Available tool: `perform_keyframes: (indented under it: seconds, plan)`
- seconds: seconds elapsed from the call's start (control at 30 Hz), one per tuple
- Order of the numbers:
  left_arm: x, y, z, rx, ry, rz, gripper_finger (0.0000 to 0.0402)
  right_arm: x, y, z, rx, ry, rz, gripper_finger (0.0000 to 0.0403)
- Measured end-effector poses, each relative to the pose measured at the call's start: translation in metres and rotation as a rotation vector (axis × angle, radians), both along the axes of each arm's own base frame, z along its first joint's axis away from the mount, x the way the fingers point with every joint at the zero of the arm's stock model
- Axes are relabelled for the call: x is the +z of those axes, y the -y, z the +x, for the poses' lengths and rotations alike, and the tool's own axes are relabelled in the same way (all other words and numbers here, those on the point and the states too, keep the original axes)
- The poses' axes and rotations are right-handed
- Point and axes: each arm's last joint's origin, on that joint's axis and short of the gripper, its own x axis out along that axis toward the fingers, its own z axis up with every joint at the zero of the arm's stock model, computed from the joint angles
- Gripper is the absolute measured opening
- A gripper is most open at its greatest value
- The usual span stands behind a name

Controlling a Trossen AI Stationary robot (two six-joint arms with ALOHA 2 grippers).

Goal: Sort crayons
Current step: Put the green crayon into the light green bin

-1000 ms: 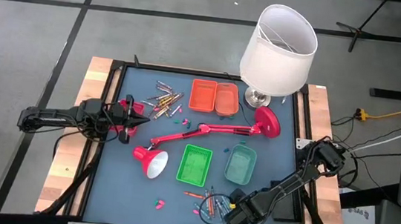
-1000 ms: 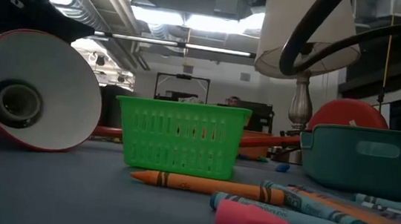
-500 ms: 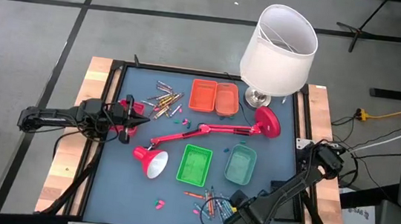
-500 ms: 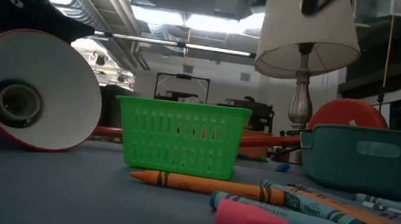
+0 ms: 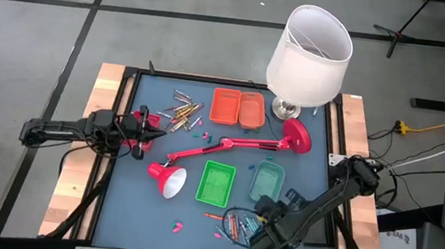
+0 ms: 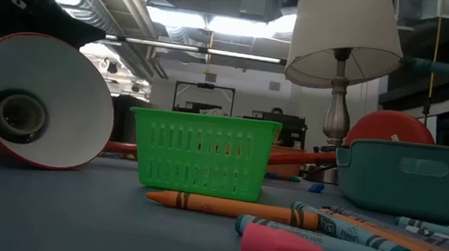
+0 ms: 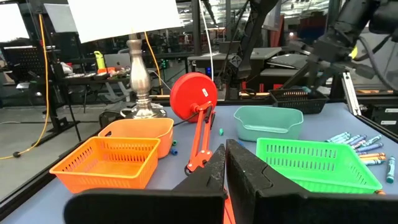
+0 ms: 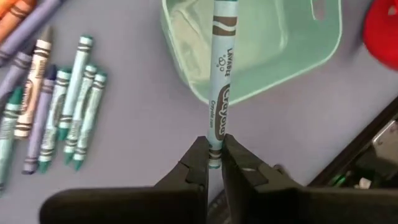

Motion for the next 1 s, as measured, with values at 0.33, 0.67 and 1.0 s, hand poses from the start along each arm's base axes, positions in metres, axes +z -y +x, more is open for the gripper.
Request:
perform_keyframes:
  seconds: [0.33,0.67,1.0]
  plan:
    - [0.000,0.000,0.000,0.000,0.000,0.000,0.0000,-0.011,0.043,0.025,0.189,-0.110,-0.029,0.0025]
    - [0.000,0.000,0.000,0.003,0.000,0.000,0.0000,-0.014,0.077,0.041,0.230,-0.188,0.009,0.0026]
    - [0.000,0.000,0.000,0.010,0.000,0.000,0.0000,-0.013,0.081,0.041,0.239,-0.227,0.072,0.0026]
